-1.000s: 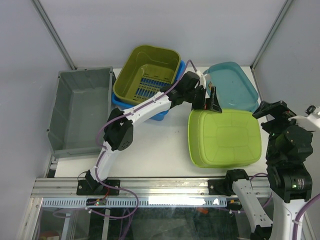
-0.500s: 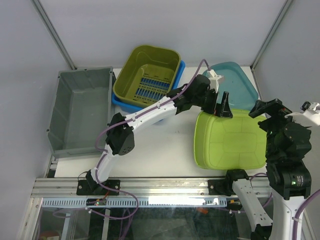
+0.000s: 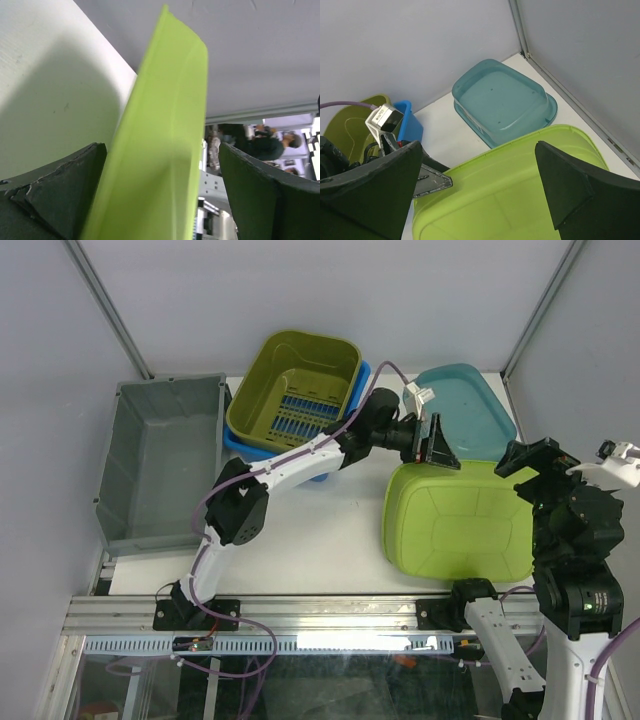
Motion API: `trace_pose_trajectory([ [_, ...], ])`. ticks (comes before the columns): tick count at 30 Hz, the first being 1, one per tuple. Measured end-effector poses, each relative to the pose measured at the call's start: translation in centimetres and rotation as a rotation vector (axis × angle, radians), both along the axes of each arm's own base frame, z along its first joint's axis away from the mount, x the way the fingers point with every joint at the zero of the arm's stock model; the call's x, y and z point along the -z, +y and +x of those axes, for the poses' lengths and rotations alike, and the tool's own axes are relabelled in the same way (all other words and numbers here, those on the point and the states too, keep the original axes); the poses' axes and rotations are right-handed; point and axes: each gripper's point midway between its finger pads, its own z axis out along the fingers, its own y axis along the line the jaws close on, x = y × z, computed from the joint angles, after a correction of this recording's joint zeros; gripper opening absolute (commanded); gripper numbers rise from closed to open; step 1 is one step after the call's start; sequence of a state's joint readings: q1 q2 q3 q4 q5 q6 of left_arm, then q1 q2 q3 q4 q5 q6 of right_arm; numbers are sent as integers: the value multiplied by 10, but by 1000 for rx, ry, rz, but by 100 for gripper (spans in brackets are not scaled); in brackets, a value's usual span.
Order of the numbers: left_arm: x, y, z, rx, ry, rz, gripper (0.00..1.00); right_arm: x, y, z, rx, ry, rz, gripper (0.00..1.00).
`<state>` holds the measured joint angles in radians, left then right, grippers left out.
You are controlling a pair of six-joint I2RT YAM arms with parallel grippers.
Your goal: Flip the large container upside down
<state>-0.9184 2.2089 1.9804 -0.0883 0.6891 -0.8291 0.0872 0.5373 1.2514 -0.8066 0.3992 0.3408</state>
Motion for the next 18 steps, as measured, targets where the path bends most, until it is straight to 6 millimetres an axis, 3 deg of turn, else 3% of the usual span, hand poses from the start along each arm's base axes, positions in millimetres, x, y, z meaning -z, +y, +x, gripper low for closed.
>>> trace_pose_trajectory([
  [5,14,12,24,-68,75,10,99,0,2,0,-11,2,-5,99],
  [12,24,33,61,-229,-13,122,99,0,2,0,-17,4,-10,99],
  [15,16,32,63,-263,-93,151,99,0,3,1,-20,3,-9,99],
  [18,6,27,52,-265,-166,167,99,1,3,1,-21,4,-8,99],
])
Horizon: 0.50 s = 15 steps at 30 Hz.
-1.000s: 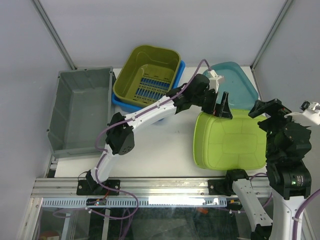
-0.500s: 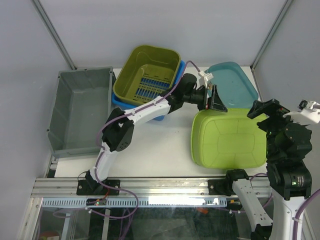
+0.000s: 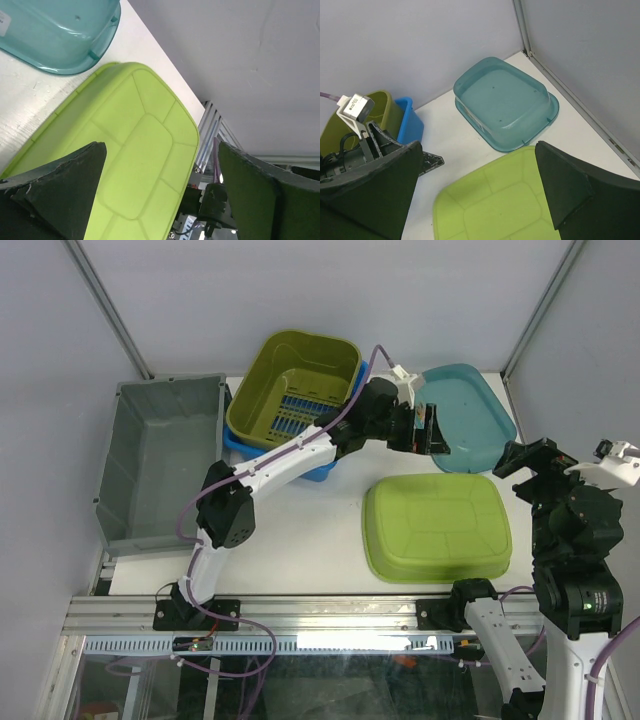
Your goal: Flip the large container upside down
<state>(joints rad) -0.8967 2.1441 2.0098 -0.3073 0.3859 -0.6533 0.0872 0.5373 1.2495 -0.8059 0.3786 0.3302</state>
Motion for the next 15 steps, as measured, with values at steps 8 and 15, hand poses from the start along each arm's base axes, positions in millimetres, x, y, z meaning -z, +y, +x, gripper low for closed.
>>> trace_pose_trajectory([
  [8,-13,-7,-18,-8,-118,64,99,2,1,1,-3,5,0,99],
  [15,-11,47,-18,-203,-141,178,99,10,3,6,-17,27,1,99],
])
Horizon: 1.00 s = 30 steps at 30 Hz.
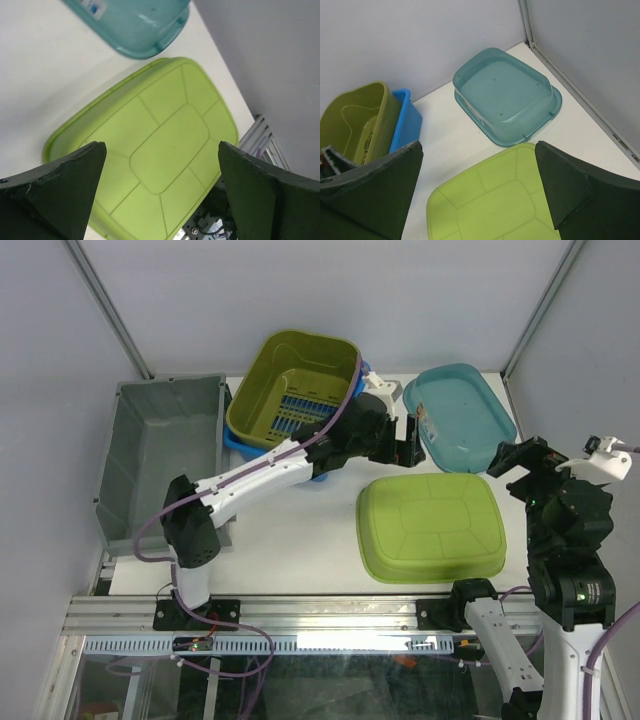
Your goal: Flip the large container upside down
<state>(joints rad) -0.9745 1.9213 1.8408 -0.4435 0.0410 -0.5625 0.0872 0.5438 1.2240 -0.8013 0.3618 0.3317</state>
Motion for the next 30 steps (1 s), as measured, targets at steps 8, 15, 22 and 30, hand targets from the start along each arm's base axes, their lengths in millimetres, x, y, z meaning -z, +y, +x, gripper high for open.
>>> trace_pose_trajectory([
  [8,74,37,-58,-95,104,158,99,30,8,17,-31,80,16,99],
  [15,145,66,-92,-128,251,285,99,31,9,19,-35,78,20,99],
  [22,142,49,-88,-119,263,221,99,32,11,20,-44,81,25,99],
  [30,160,2,-84,13,284,183,99,31,11,17,-44,75,26,99],
])
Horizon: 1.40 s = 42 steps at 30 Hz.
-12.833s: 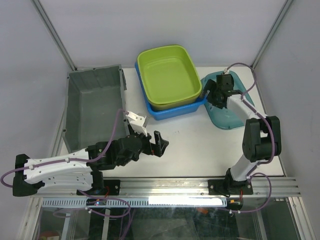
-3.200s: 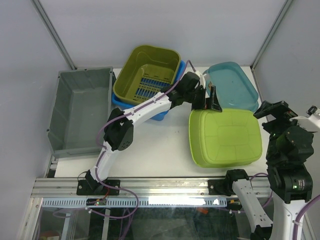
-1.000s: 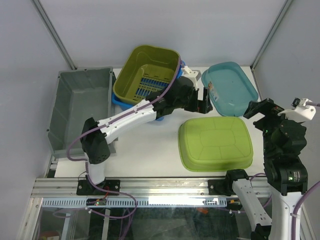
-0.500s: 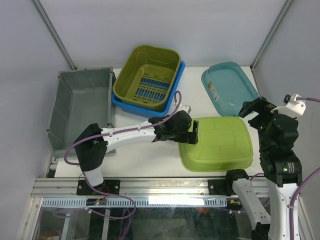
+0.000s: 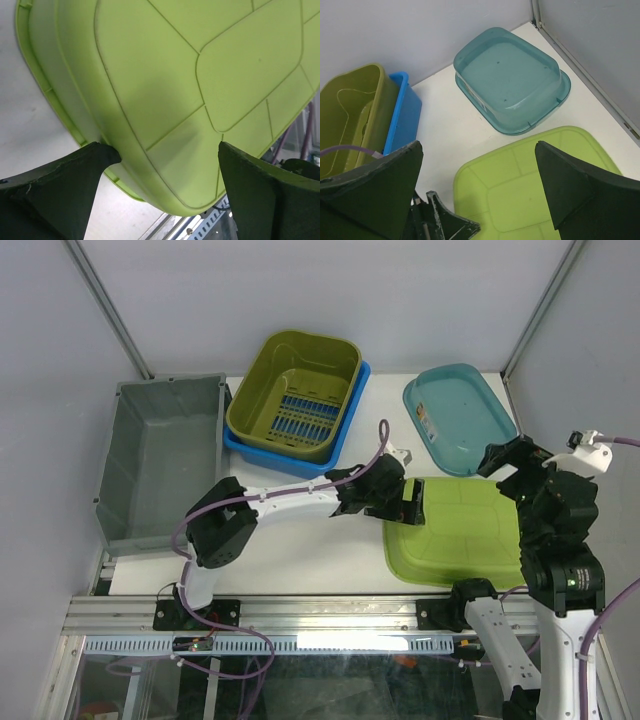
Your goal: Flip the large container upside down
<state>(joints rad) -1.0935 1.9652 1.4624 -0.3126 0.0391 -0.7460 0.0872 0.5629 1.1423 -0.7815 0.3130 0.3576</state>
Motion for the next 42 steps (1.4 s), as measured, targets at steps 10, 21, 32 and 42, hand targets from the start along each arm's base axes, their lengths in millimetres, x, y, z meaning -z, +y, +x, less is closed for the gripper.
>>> trace_pose_trajectory([
  [10,-44,-62,2,144,-41,-190,99,-4,-1,-8,3,-3,-3,99],
  [21,-177,52,20,91,-266,-273,99,71,40,15,-198,141,77,99],
  [32,-242,198,88,-283,-448,-186,99,199,155,47,-568,517,253,99],
  [42,-153,198,125,-259,-362,79,99,271,189,36,-506,786,196,99],
])
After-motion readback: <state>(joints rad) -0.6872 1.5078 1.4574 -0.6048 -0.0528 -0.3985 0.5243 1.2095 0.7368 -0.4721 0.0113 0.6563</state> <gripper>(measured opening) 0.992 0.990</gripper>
